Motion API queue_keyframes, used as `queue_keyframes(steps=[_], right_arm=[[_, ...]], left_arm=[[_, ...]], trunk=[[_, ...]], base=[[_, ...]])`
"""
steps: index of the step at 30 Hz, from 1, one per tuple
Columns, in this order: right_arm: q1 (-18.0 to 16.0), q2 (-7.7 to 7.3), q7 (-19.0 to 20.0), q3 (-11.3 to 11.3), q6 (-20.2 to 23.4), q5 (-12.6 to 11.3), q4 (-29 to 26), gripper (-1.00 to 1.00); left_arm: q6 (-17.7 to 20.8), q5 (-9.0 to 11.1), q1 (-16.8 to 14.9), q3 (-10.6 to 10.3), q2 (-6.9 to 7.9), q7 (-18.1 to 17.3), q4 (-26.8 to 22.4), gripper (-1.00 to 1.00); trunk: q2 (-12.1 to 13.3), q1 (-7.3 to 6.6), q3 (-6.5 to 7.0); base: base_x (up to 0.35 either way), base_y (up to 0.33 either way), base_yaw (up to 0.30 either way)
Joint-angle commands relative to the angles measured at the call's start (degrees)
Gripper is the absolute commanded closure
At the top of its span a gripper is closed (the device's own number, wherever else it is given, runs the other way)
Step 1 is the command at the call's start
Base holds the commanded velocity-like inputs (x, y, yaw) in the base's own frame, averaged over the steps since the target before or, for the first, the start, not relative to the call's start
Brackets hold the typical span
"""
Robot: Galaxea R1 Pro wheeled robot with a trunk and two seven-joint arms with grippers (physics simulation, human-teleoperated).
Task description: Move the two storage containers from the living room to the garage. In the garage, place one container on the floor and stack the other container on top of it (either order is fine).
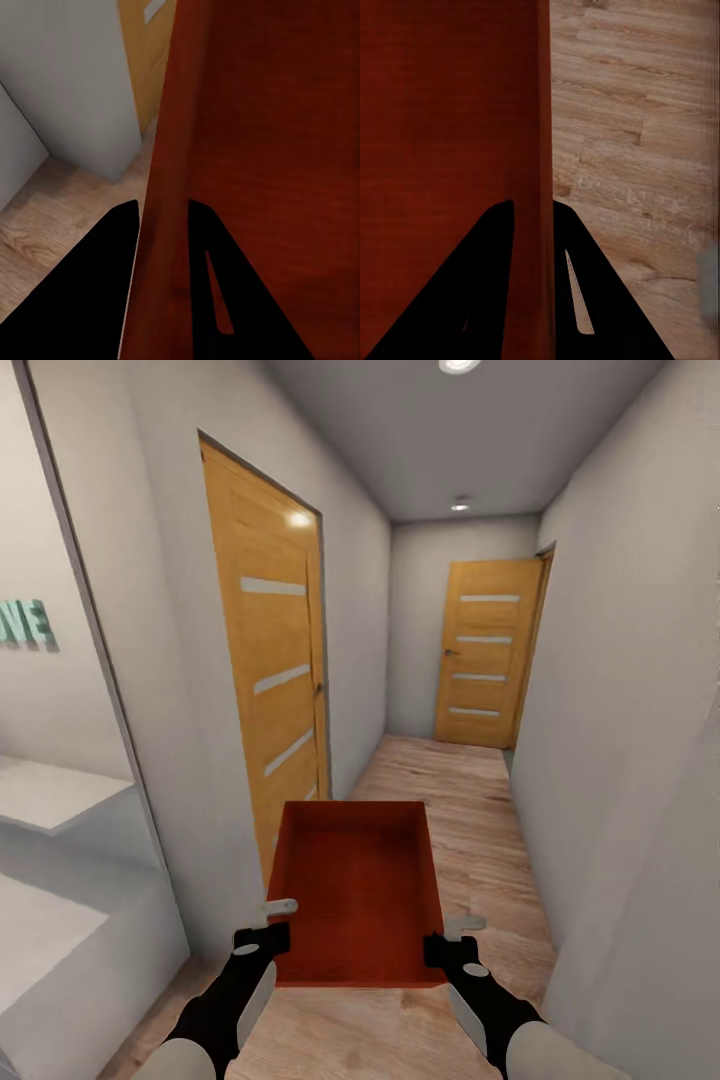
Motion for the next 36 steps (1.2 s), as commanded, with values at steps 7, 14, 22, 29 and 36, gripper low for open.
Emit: queue_keyframes(steps=[7, 14, 22, 29, 36], right_arm=[[-0.1, -0.45, -0.2, -0.2, -0.9, -0.1, -0.2, 1.00], [-0.1, -0.45, -0.2, -0.2, -0.9, -0.1, -0.2, 1.00], [-0.1, -0.45, -0.2, -0.2, -0.9, -0.1, -0.2, 1.00], [-0.1, -0.52, -0.2, -0.2, -1.0, -0.1, -0.2, 1.00], [-0.1, -0.54, -0.2, -0.2, -0.9, -0.1, -0.2, 1.00]], left_arm=[[0.3, 1.1, 0.0, 1.0, 1.20, 0.6, 0.0, 1.00], [0.3, 1.1, 0.0, 1.0, 1.20, 0.6, 0.0, 1.00], [0.3, 1.1, 0.0, 1.0, 1.20, 0.6, 0.0, 1.00], [0.3, 1.1, 0.0, 1.0, 1.20, 0.6, 0.0, 1.00], [0.3, 1.1, 0.0, 1.0, 1.20, 0.6, 0.0, 1.00]], trunk=[[0.0, 0.05, 0.17], [0.0, 0.05, 0.36], [0.0, 0.05, 0.57], [0.0, 0.05, 0.67], [0.0, 0.05, 0.67]], base=[[0.322, 0.071, -0.242], [0.322, 0.071, -0.242], [0.322, 0.071, -0.240], [0.322, 0.071, -0.132], [0.322, 0.071, -0.005]])
